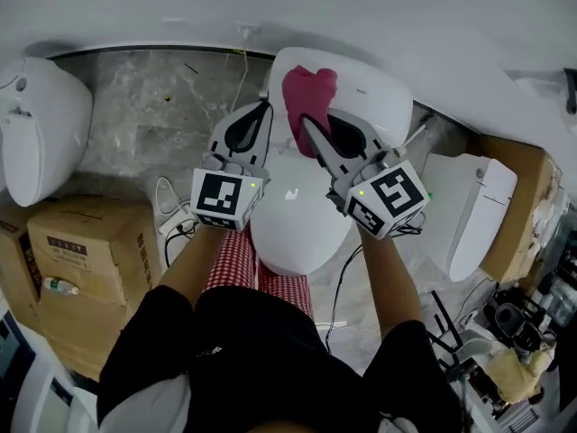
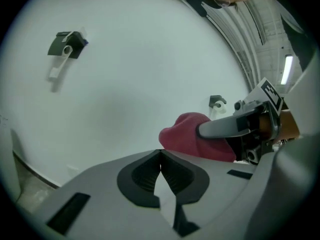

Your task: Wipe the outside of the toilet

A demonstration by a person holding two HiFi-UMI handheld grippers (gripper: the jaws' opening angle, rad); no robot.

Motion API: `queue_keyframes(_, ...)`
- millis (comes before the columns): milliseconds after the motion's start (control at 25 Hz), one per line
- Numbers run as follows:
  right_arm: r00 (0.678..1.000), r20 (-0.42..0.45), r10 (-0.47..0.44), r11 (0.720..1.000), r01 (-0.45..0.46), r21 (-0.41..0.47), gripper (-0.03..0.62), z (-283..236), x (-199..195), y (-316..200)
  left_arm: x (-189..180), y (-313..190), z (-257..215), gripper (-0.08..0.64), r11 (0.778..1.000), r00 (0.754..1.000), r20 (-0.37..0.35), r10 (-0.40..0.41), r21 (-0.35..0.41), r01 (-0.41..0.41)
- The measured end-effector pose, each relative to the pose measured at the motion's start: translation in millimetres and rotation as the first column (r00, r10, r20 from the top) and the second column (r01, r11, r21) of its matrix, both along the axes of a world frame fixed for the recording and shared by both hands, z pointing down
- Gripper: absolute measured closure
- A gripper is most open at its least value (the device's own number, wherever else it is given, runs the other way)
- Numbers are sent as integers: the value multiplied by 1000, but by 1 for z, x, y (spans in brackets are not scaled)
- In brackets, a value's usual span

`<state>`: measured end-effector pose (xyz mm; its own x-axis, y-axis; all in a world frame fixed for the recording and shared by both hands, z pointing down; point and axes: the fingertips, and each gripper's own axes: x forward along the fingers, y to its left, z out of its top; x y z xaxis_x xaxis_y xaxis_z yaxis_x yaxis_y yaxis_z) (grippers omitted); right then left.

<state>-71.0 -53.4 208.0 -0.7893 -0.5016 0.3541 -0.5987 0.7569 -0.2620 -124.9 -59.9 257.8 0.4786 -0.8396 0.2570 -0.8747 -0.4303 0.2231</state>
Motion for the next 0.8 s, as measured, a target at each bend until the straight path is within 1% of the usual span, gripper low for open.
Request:
queue_keyframes(80, 999, -28, -25, 1000, 25, -7, 538, 11, -9, -14, -10, -3, 16, 551, 999, 999, -17, -40, -14, 40)
queue_keyframes(160, 997, -54, -52, 999, 51, -17, 537, 22, -17, -29, -17, -6, 28, 551, 997, 996, -40, -76, -13, 75)
queue_keyframes(280, 989, -115, -96, 995, 94, -27, 537, 43, -29, -50, -23, -10, 46, 551, 996, 996, -34, -87, -32, 86)
queue_keyframes(360, 986, -120, -118, 992, 111, -62, 537, 56, -34, -63, -25, -16, 56, 551, 995, 995, -37, -98, -38, 96)
queue_keyframes(440, 987, -105, -123, 987, 111, -114, 537, 69, -36, -75, -27, -21, 63, 551, 993, 992, -55, -110, -46, 107)
queue_keyframes(480, 986, -112, -122, 985, 107, -134, 537, 75, -36, -80, -27, -22, 65, 551, 992, 991, -65, -116, -50, 113)
queue_keyframes(560, 978, -166, -128, 983, 103, -151, 537, 89, -34, -91, -27, -25, 70, 551, 991, 988, -87, -129, -57, 124)
queue_keyframes(680, 954, -262, -143, 980, 99, -173, 537, 113, -34, -107, -29, -25, 79, 551, 989, 985, -107, -138, -75, 131)
queue_keyframes(720, 951, -275, -145, 978, 95, -187, 537, 121, -36, -112, -30, -26, 83, 551, 988, 984, -108, -139, -79, 131)
queue_keyframes(800, 951, -271, -150, 971, 91, -221, 537, 133, -42, -118, -31, -28, 89, 551, 989, 986, -102, -134, -83, 125)
